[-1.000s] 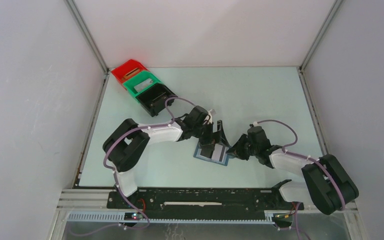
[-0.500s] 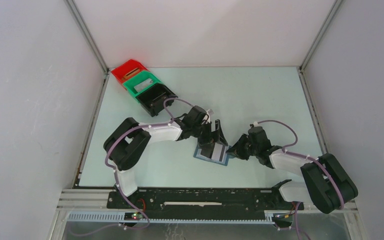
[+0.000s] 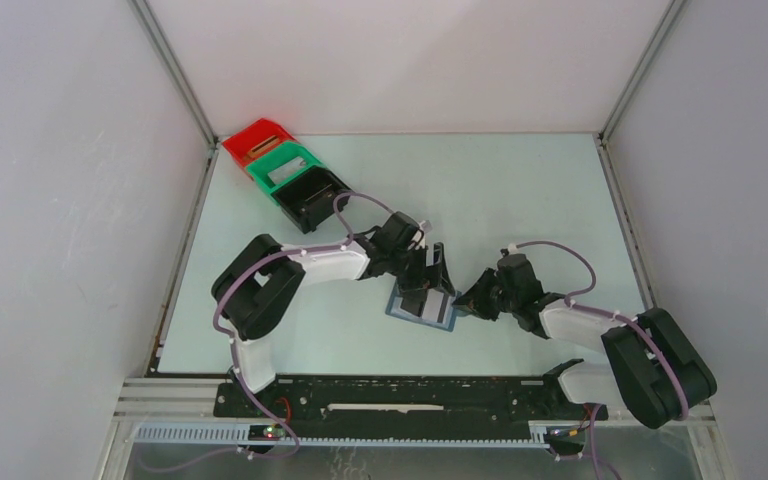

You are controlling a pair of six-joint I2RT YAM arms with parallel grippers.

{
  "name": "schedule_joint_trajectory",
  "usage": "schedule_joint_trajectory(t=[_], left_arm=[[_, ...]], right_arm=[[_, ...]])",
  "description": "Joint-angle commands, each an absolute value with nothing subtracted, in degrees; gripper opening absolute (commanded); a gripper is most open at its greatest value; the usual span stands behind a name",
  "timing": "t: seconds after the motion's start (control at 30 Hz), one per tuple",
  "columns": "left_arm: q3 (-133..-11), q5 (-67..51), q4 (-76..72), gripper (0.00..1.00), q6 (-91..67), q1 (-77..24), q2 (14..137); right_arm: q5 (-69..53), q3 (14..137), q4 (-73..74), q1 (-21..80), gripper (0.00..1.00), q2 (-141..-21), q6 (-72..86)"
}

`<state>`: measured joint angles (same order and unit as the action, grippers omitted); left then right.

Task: Take the credit cards out of the card holder
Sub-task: Open the card holder at the center of the board.

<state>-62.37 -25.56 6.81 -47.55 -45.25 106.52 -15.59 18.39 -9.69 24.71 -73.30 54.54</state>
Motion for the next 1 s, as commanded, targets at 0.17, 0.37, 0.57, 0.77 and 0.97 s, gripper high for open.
schedule_joint_trajectory(t=[0.17, 0.37, 0.57, 0.77, 0.97], left_arm=[[-63.57, -14.28, 19.68, 0.90, -40.34, -45.22, 108.97], [-62.49, -19.18, 15.93, 0.89, -41.48, -45.26, 107.09], [-62.78, -17.35, 19.12, 0.92, -39.04, -43.36, 94.96], [-55.36, -14.11, 18.72, 1.00, -41.46, -35.29, 91.22], [-54.71, -14.47, 19.18, 0.98, -40.28, -34.37, 94.10]], right_arm=[[-14.06, 17.51, -7.82, 24.01, 0.18, -70.76, 54.14], [-15.30, 17.58, -8.29, 23.81, 0.18, -70.67, 54.17], [-14.94, 18.72, -4.98, 23.79, 0.19, -66.12, 52.91], [-15.06, 20.45, -2.61, 23.99, 0.24, -62.96, 52.25], [-15.78, 23.72, -3.35, 25.58, 0.26, -65.05, 51.58]])
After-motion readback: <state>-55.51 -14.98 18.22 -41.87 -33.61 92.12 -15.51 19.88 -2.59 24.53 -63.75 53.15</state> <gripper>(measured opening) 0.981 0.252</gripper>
